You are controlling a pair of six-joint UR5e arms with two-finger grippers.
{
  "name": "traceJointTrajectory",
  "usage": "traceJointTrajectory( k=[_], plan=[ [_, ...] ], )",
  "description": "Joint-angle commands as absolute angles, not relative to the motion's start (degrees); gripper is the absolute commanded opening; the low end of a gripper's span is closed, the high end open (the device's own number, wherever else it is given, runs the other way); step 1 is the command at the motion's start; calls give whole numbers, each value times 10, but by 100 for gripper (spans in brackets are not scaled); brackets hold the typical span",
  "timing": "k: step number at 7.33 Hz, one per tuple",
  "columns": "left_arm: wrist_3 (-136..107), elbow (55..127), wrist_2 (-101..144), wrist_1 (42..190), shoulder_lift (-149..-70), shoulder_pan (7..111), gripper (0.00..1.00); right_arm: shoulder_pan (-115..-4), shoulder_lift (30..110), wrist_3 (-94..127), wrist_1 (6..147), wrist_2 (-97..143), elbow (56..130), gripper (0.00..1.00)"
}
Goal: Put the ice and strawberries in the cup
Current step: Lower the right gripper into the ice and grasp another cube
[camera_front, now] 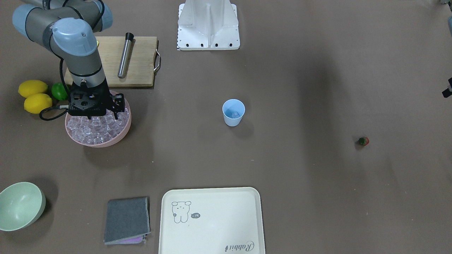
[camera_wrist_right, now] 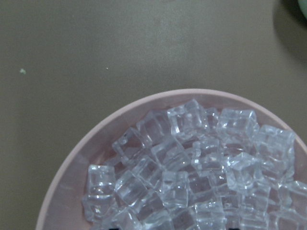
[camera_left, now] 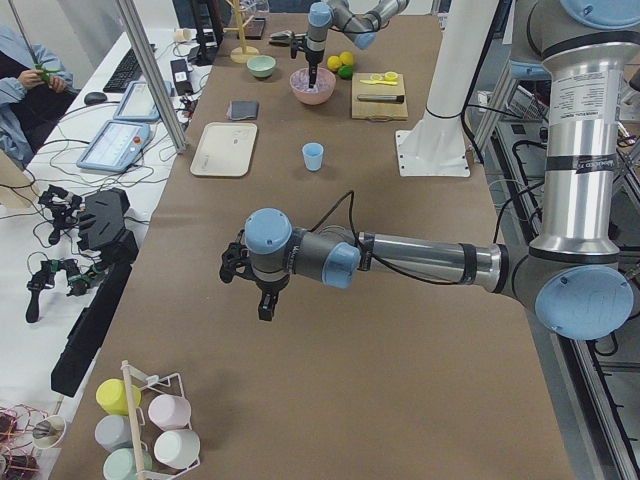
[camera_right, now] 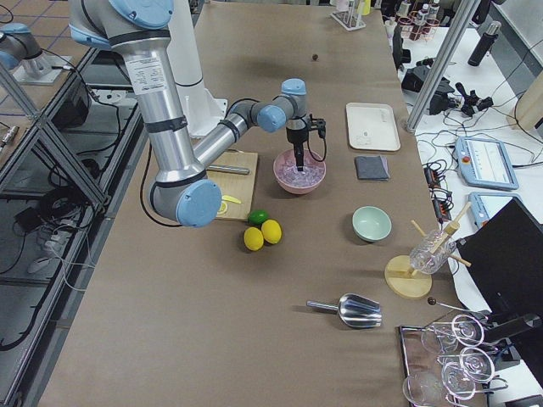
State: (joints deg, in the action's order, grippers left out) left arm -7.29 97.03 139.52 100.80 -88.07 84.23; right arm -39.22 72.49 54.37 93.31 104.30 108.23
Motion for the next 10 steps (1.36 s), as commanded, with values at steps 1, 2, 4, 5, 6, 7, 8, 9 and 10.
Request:
traceJointTrajectory(
  k=[1, 2, 4, 5, 6, 7, 8, 9, 10],
  plan=[
    [-73, 971, 1396, 1008, -881, 841, 98, -382, 729, 548, 933, 1042, 1078, 72],
    [-73, 971, 1396, 1008, -881, 840, 98, -381, 729, 548, 933, 1042, 1078, 68],
    [-73, 971, 1396, 1009, -876, 840, 98, -378, 727, 543, 933, 1043, 1074, 62],
    [-73, 970, 1395, 1023, -871, 838, 98, -377, 725, 540, 933, 1043, 1073, 58],
    [-75, 969, 1395, 1033, -868, 838, 98, -374, 722, 540, 933, 1042, 1065, 58],
    [-75, 969, 1395, 1034, -867, 838, 98, -374, 722, 534, 933, 1042, 1065, 57],
    [-75, 969, 1395, 1034, -867, 838, 98, -374, 722, 532, 933, 1042, 1063, 53],
    [-75, 969, 1396, 1035, -867, 838, 98, -374, 723, 513, 933, 1042, 1062, 49],
    [-75, 969, 1396, 1035, -867, 838, 98, -374, 723, 508, 933, 1042, 1063, 44]
  ],
)
